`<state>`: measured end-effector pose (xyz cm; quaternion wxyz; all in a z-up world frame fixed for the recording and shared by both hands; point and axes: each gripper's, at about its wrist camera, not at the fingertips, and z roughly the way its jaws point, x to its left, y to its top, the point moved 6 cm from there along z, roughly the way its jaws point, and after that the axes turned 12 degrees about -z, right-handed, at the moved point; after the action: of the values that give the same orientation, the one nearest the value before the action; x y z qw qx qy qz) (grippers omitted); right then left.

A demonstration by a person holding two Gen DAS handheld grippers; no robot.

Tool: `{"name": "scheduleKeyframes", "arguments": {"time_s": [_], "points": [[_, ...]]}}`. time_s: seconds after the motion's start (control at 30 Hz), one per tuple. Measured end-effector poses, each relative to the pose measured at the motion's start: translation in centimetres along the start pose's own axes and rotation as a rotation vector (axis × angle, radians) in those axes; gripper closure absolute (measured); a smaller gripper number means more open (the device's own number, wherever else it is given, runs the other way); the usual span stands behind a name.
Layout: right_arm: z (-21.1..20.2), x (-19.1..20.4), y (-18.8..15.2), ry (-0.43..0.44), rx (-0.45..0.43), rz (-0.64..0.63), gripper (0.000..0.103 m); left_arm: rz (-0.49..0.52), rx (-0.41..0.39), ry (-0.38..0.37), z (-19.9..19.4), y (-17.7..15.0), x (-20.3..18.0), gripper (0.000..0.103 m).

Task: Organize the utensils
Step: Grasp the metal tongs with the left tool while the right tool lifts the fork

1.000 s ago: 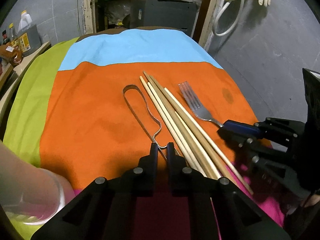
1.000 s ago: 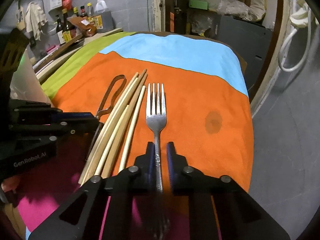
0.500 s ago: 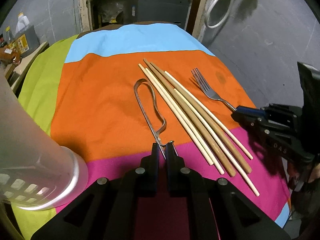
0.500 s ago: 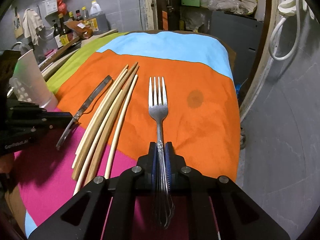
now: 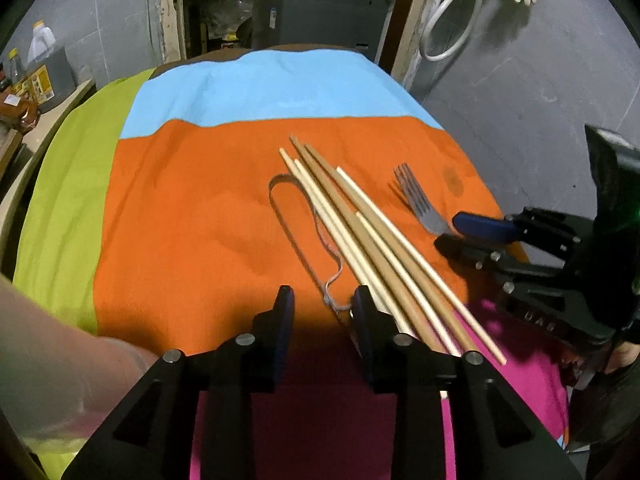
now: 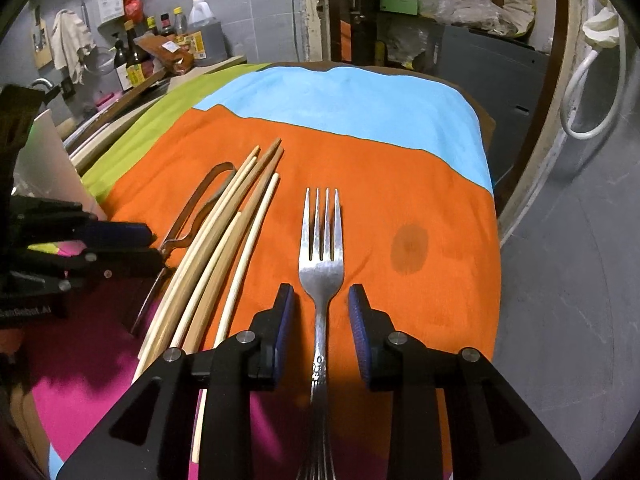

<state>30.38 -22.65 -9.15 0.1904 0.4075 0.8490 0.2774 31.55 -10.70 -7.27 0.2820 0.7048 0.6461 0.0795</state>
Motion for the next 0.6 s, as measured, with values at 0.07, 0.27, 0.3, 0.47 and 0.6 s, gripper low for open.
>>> {"name": "scheduleKeyframes", "arguments": {"time_s": [0.07,0.27,0.3,0.47,0.6], "points": [[0.0,0.0,0.0,0.004,-0.003,0.003,0.076,-0.006,-0.011,-0.006,0.0,0.5,-0.1,0.067],[0.1,0.0,0.0,0.007,-0.006,0.010,0.076,-0.014,-0.002,0.029,1.4,1.6,-0.4,0.067],[0.1,0.0,0.0,0.006,-0.005,0.008,0.076,-0.018,0.010,0.035,1.8,1.6,-0.2,0.067],[0.3,0.3,0.3,-0.004,0.005,-0.024,0.076,-0.062,0.006,0.035,2.3,2.4,0.5,0.068],[1.2,0.3,1.3,0.002,0.015,-0.026,0.071,-0.079,0.008,0.053,2.8,3.4,0.6,0.067]]}}
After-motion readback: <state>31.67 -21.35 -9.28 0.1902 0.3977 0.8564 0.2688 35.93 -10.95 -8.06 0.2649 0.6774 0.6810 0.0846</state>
